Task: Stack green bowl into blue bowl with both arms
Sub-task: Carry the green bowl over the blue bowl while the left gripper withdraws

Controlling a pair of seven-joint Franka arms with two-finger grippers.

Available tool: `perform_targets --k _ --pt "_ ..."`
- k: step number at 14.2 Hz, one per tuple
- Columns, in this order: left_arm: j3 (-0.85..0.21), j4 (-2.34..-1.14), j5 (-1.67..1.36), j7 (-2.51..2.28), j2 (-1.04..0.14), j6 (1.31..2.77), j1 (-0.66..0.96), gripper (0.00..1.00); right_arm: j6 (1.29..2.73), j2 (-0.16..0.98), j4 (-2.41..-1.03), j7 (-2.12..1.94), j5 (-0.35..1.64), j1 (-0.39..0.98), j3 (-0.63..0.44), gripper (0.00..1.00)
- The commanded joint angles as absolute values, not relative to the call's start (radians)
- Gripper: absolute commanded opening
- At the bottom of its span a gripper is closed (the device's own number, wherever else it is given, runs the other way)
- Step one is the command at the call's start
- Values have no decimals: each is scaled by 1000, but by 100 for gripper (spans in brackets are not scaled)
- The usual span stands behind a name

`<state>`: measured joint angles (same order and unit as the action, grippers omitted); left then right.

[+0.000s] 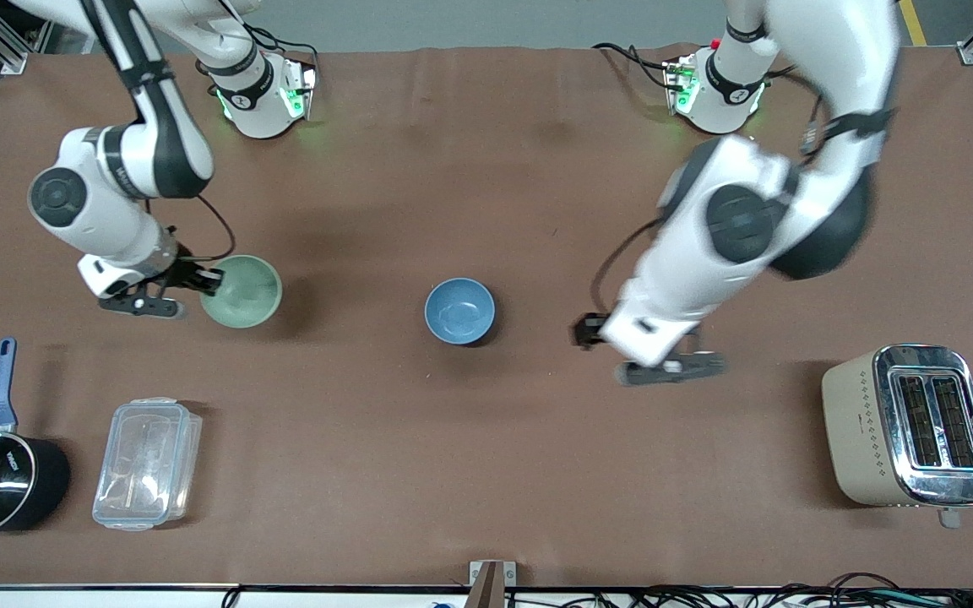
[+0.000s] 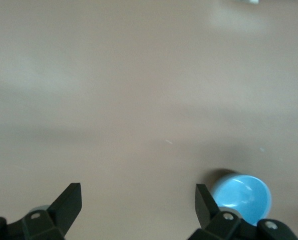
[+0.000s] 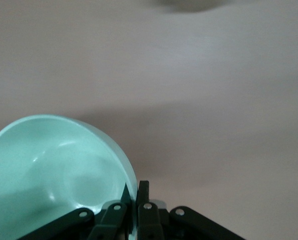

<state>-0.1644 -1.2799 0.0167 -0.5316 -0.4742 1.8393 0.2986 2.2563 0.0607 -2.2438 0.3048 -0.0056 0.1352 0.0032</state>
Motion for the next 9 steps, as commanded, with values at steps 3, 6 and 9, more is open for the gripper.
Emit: perform_targets --k 3,6,9 --pt "-170 -1308 49 -217 -330 1686 100 100 2187 236 -1979 800 20 193 274 0" --pt "-172 -1315 52 -129 -232 1634 22 100 2213 385 -1830 1024 18 302 313 0" --pt "-175 -1330 37 -89 -161 1539 -18 100 2285 422 -1825 1113 6 372 311 0"
